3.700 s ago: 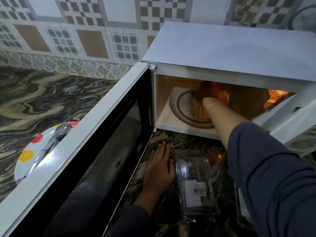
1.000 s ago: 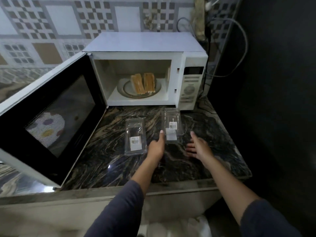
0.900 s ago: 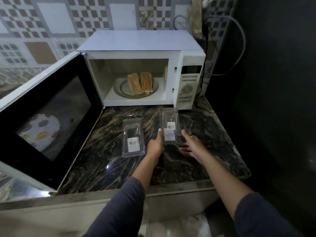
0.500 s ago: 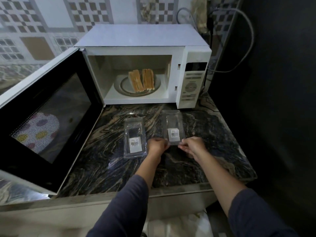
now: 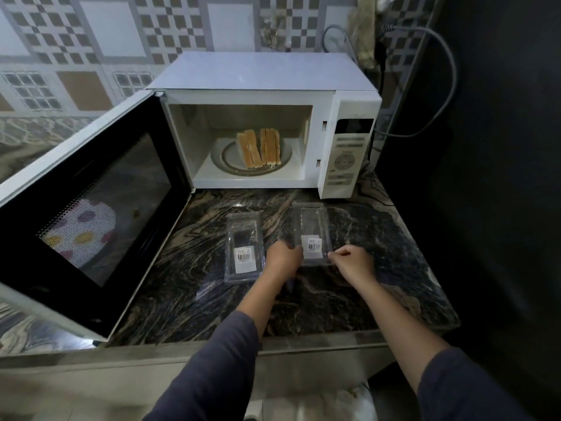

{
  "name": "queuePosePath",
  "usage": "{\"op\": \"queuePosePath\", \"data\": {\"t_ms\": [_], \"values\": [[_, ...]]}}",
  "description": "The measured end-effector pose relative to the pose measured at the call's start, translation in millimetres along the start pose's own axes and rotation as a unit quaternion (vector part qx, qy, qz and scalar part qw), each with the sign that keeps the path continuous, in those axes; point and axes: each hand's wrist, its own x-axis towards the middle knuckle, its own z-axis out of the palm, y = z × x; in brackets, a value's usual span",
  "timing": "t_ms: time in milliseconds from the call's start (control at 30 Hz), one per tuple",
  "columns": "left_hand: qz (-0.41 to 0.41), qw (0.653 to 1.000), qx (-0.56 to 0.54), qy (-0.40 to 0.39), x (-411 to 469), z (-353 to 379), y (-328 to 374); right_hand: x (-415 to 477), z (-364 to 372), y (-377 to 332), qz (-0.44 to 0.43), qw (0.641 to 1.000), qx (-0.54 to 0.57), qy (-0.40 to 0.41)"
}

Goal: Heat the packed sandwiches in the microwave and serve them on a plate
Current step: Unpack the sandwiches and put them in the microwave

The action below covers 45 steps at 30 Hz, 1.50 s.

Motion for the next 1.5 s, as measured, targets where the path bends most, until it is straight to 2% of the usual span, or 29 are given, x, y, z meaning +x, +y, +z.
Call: {"op": "queuePosePath", "data": {"t_ms": [67,133,200,300,400,567,767,967,1300,1500], "values": [[0.051,0.996,0.036,0.057,-12.1,-14.7,6.3,-1.3,-2.8,-2.8,-0.017,1.0,-0.002,0.015],[0.122,0.981,-0.015,0.148,-24.5,-28.9,6.7,-1.4,-2.3,-7.6,-0.041,0.999,-0.003,0.02],[0.176,0.95,-0.059,0.252,-32.6,-42.8,-0.5,-2.1,0.0,-13.7,-0.062,0.998,0.0,0.017],[0.196,0.919,-0.087,0.332,-36.8,-56.1,-21.5,-2.5,6.7,-23.8,-0.068,0.998,0.019,-0.003],[0.134,0.941,-0.107,0.29,-25.6,-55.7,-48.3,1.7,16.2,-31.8,-0.064,0.997,0.035,-0.022],[0.059,0.976,-0.061,0.201,2.3,-43.9,-71.0,10.3,34.4,-38.5,-0.019,0.998,0.053,-0.037],[0.017,0.975,-0.087,0.205,17.9,-39.8,-79.0,14.1,50.5,-38.7,-0.02,0.998,0.058,-0.015],[0.043,0.974,-0.096,0.202,15.8,-44.4,-79.3,5.6,52.1,-33.9,-0.037,0.996,0.072,0.034],[0.069,0.966,-0.139,0.206,-8.2,-46.3,-85.5,-17.3,26.9,-25.4,-0.061,0.995,0.08,0.024],[0.14,0.95,-0.175,0.22,-34.9,-63.4,-56.2,-31.4,-10.0,-42.3,-0.111,0.986,0.109,0.058]]}}
